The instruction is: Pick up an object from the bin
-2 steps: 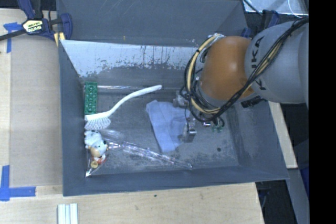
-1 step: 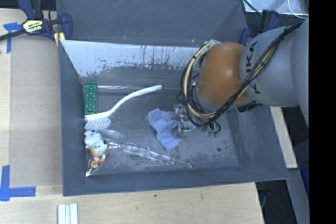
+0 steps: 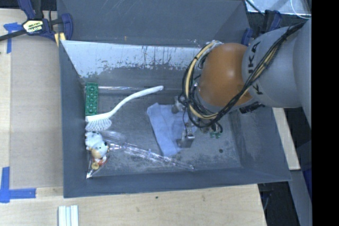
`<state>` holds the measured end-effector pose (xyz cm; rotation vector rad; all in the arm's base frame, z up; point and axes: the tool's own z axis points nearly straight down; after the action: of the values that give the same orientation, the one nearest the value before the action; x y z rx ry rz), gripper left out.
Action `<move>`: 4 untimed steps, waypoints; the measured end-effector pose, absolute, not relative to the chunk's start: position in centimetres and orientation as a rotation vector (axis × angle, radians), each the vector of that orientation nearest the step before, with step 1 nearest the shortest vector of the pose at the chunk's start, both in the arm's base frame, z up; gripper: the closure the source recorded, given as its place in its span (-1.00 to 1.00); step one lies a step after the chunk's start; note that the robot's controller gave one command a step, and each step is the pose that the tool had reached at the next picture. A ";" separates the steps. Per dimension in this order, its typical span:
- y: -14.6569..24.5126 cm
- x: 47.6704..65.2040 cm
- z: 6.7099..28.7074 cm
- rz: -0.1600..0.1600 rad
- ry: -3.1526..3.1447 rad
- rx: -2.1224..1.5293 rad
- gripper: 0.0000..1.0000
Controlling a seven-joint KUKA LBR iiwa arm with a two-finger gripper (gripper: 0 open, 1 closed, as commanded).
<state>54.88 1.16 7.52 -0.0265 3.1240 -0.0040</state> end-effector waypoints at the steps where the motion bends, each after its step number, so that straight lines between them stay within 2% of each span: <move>1: 1.2 54.9 7.5 -0.004 3.124 -0.027 -1.00; 2: 1.2 54.9 7.5 -0.004 3.124 -0.027 -1.00; 3: 1.2 54.9 7.6 -0.004 3.123 -0.028 1.00; 4: 1.2 54.9 7.6 -0.004 3.123 -0.028 1.00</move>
Offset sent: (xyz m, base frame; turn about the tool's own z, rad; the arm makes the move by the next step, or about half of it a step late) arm 0.0000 0.0000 0.0000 0.0000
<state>54.93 1.18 7.57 -0.0279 3.1227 -0.0043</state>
